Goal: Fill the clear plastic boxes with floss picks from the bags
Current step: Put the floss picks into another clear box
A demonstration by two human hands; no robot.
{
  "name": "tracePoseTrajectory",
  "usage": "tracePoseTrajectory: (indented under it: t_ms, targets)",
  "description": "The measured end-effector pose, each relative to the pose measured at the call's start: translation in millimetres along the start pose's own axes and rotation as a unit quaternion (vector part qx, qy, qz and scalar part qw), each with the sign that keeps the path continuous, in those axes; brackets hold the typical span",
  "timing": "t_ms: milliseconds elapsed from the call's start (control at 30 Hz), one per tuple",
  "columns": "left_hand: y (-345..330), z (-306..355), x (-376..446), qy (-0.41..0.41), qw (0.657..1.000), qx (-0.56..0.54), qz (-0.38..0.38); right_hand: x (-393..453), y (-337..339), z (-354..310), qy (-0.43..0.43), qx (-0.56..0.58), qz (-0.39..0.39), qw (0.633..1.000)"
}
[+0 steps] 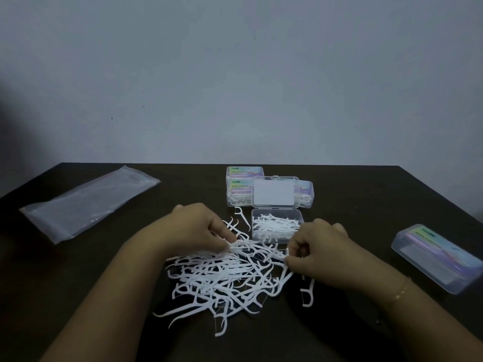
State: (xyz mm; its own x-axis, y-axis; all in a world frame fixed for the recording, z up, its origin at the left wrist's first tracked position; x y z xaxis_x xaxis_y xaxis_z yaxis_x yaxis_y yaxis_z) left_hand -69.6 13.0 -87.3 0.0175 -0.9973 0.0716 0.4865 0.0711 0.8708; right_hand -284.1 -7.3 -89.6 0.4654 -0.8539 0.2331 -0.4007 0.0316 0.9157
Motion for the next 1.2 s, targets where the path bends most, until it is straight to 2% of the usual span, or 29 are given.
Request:
tracePoseTrajectory:
  t_ms: [167, 300, 367, 500, 567, 667, 767, 833, 1067, 1200]
  targets:
    - [9, 0, -3, 0.020, 0.998, -0.059, -0.007, 3, 10, 9, -0.069, 0.142, -0.032, 0.987]
    - [13, 1, -4, 0.021, 0.995, -0.100, 0.001, 4, 17, 11, -0.101, 0.247, 0.001, 0.964]
    - [13, 0, -3, 0.022, 0.993, -0.113, 0.012, 6, 19, 13, -0.122, 0.303, 0.049, 0.944]
    - [12, -2, -2, 0.032, 0.988, -0.144, 0.042, 12, 14, 21, -0.157, 0.389, 0.202, 0.885]
    - [13, -2, -1, 0.035, 0.985, -0.158, 0.057, 16, 8, 23, -0.142, 0.372, 0.244, 0.884]
    - [13, -3, 0, 0.038, 0.981, -0.174, 0.079, 24, 2, 22, -0.085, 0.239, 0.291, 0.923]
    - [14, -3, 2, 0.035, 0.977, -0.182, 0.106, 32, -10, 22, -0.070, 0.105, 0.230, 0.965]
    - [14, -4, 3, 0.032, 0.974, -0.186, 0.127, 34, -15, 24, -0.067, 0.059, 0.187, 0.978]
    - [9, -1, 8, 0.018, 0.962, -0.200, 0.187, 33, -1, 33, -0.105, 0.178, 0.245, 0.947]
    - [0, 16, 13, -0.017, 0.959, -0.182, 0.217, 34, -1, 41, -0.138, 0.189, 0.250, 0.940]
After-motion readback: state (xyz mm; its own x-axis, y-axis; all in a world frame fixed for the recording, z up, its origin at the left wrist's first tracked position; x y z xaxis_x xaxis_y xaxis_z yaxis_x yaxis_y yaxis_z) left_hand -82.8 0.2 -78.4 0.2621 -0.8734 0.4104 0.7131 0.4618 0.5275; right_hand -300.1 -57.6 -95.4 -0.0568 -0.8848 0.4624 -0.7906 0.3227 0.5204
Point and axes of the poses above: each hand's wrist, its own x-axis towards the middle knuckle, its own y-axis out of the back of the hand, z = x × y, the point moved 4 cm from there along x, towards the middle knuckle, and after that the axes turned 13 degrees about z, right-handed, at the moved point
